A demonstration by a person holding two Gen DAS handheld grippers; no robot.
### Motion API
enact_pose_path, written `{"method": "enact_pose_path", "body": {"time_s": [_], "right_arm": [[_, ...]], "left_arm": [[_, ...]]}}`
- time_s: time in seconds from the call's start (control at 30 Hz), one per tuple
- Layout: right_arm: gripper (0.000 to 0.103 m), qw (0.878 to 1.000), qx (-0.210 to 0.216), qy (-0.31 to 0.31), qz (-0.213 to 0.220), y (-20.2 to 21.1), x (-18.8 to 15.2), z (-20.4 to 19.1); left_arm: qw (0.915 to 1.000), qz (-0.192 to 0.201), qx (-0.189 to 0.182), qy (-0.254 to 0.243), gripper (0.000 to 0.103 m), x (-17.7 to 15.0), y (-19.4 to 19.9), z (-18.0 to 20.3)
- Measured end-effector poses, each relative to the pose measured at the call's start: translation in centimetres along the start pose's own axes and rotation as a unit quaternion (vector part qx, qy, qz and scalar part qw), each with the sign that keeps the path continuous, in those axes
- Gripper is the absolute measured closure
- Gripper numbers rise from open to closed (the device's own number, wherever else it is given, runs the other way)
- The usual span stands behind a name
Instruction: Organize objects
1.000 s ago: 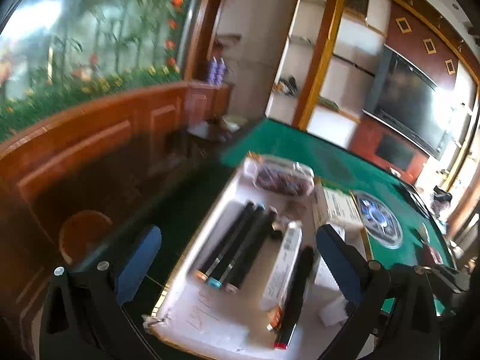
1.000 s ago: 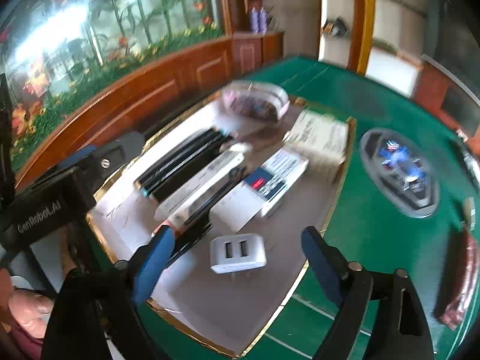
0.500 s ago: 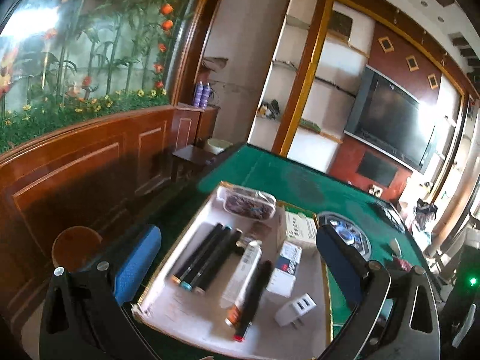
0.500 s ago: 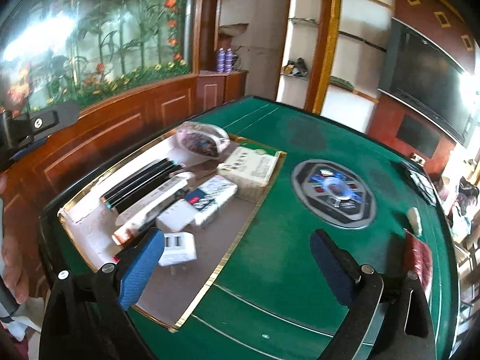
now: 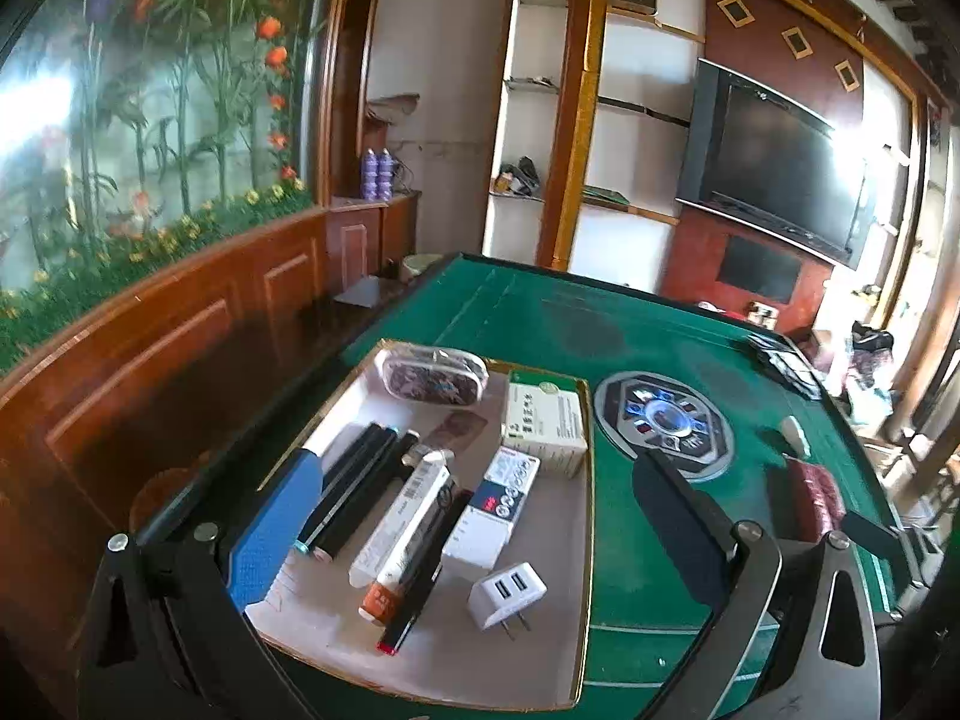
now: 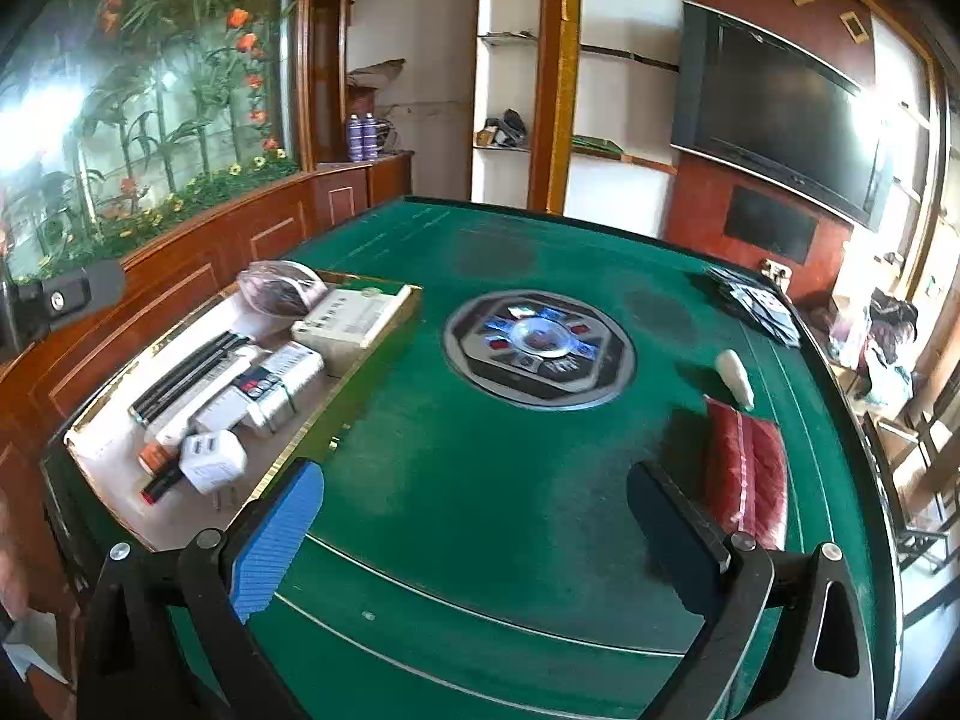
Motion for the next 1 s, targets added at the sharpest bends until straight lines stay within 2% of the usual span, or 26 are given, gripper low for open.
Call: {"method": "enact_pose_path", "body": {"time_s": [0.17, 0.4, 0.6, 0.9, 1.0], "right_arm": [[0.0, 1.0, -0.002, -0.008, 0.0, -0.2, -0.4, 1.5], [0.0, 1.0, 0.012, -0.008, 0.001, -0.7, -0.3, 1.3], [0.0, 1.0, 0.012, 0.01, 0.009, -0.7, -0.3, 0.4], [0.0, 0.999, 0.006, 0.045, 0.015, -0.5, -0.4, -1.6], [0.0, 0.998, 0.007, 0.054, 0.017, -0.4, -0.4, -2.4]], "left_arm": [[0.9995, 0.014, 0.027, -0.002, 0.0, 0.3, 0.3, 0.3], [0.9997, -0.011, -0.015, 0.016, 0.0, -0.3, -0.7, 0.1], [0.9998, -0.02, 0.008, 0.006, 0.0, -1.0, -1.4, -0.5], [0.9989, -0.04, 0.023, 0.011, 0.0, -2.1, -2.3, -2.3], [0.9978, -0.047, 0.046, -0.002, 0.0, -2.4, -2.6, -2.8]]}}
Point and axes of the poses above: each gripper's, at about its wrist camera, not at the fingertips, and y roughly against the way its jaws point, z to its right, x to its top, the point moved 7 cm from there along -y, roughly the way its jaws point, and after that the axes turned 1 degree about -z, right-handed, at the moved point
